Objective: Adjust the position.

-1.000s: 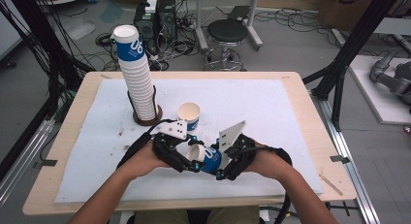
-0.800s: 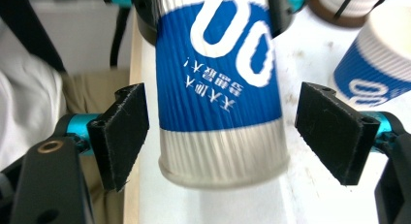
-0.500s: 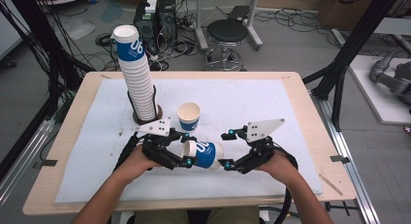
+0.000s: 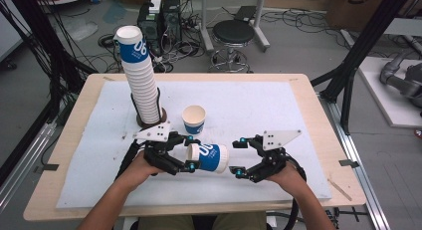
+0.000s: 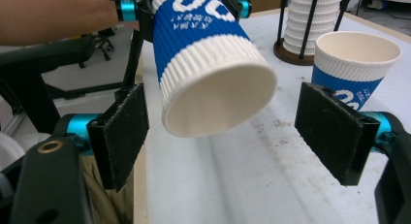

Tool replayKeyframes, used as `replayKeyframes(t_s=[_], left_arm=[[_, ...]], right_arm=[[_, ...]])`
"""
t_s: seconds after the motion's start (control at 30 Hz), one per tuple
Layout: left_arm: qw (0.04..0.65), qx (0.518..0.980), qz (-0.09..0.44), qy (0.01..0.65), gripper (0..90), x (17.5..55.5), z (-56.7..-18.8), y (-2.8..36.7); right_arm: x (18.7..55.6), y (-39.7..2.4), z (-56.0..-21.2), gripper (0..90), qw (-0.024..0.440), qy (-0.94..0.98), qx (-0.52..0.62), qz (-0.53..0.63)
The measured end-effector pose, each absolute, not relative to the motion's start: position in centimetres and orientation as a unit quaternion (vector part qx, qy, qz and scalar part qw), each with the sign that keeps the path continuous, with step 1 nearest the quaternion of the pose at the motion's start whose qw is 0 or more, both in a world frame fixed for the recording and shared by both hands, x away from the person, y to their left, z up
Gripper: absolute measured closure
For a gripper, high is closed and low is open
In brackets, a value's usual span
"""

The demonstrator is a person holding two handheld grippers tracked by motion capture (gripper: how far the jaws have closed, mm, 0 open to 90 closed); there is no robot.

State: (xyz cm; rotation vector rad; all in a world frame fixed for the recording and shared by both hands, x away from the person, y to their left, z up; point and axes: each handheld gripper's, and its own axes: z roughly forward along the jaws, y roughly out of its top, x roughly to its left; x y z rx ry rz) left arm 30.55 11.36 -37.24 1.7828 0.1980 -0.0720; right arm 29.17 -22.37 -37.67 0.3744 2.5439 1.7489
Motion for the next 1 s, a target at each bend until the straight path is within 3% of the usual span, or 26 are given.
replayKeyframes(t_s=[0.3, 1.0], left_arm=[[0.644, 0.76, -0.029, 0.086, 30.4, 30.3, -37.3, 11.4], [0.67, 0.738, -0.052, 0.054, 30.6, 30.0, -37.5, 10.4]], right_arm=[[29.1, -22.3, -38.6, 20.3, 0.011, 0.801, 0.128, 0.585], [29.3, -20.9, -39.6, 18.8, -0.054, 0.771, 0.112, 0.624]])
